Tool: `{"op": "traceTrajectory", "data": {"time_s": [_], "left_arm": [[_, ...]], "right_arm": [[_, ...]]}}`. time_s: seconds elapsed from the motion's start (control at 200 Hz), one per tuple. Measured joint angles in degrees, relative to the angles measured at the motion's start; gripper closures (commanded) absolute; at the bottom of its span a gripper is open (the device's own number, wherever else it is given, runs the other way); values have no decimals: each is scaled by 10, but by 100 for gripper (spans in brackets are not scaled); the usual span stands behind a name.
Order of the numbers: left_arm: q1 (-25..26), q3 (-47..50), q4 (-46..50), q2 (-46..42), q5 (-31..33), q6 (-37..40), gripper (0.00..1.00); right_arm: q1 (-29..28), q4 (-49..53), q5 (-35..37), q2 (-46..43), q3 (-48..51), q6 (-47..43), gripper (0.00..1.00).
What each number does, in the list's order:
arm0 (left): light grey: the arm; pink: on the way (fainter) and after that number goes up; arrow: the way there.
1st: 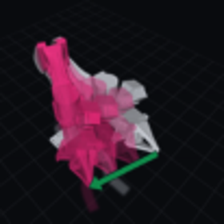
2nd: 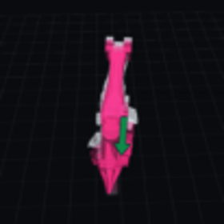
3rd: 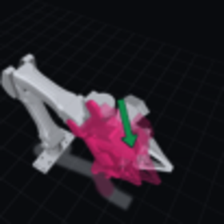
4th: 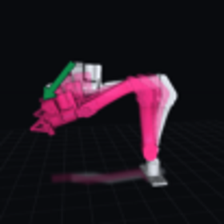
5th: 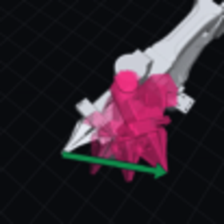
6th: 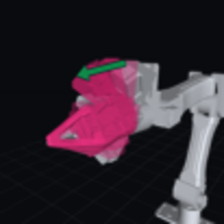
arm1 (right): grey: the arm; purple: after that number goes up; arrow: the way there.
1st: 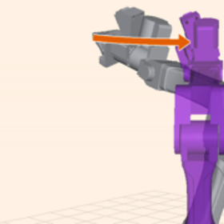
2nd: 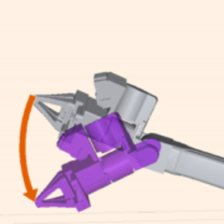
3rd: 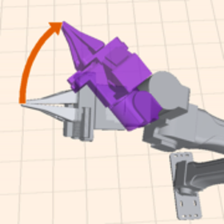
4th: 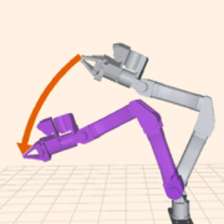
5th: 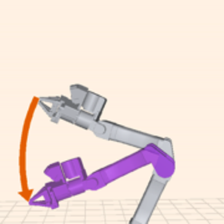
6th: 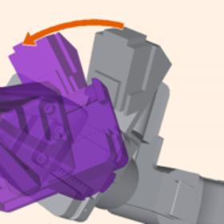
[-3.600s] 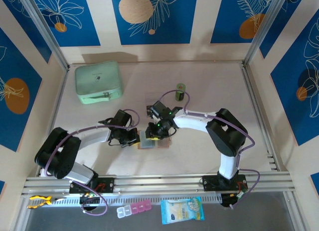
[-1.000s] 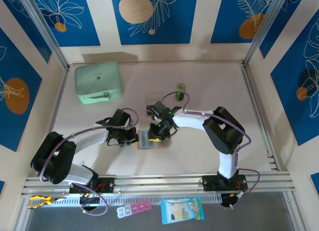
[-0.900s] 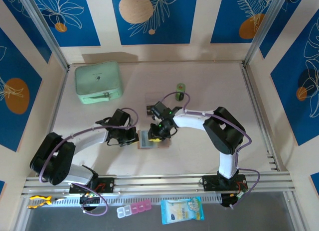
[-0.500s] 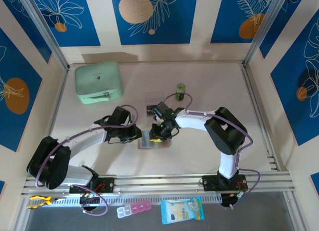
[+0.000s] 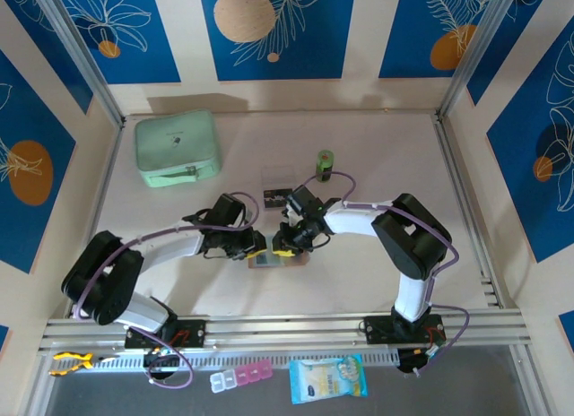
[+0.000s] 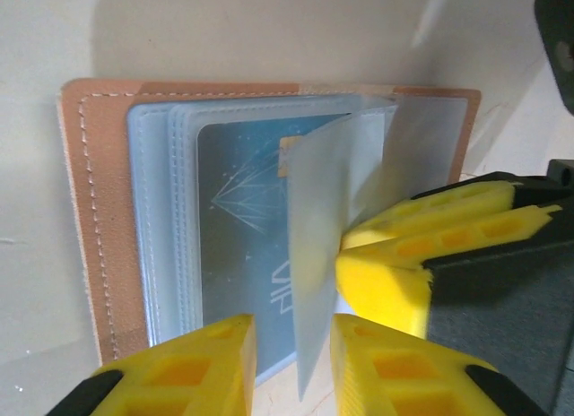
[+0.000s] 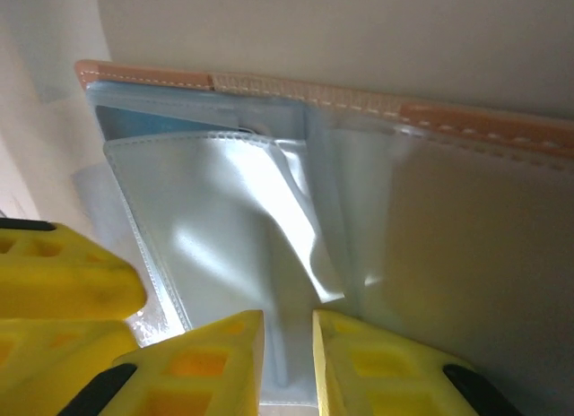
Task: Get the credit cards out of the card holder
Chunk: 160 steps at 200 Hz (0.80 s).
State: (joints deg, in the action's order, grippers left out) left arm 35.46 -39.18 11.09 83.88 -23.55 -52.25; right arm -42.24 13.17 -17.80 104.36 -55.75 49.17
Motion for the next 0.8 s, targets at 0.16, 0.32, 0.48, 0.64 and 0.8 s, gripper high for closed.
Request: {"op": "traceTrajectory", "data": {"time_s": [0.16, 0.32, 0.48, 0.64, 0.8], "left_arm": [[5, -2, -12, 12, 0, -4, 72], [10, -15, -25, 27, -4, -5, 72], [11, -20, -30, 36, -7, -11, 72], [11, -28, -30, 37, -9, -13, 72], [12, -42, -30, 37, -11, -13, 72]], "right_arm": [[3, -17, -11, -1, 9, 6, 78], [3, -21, -13, -5, 12, 8, 78], [6, -20, -13, -12, 16, 9, 78], [11, -14, -9, -31, 19, 9, 77], [19, -3, -3, -58, 24, 8, 77]]}}
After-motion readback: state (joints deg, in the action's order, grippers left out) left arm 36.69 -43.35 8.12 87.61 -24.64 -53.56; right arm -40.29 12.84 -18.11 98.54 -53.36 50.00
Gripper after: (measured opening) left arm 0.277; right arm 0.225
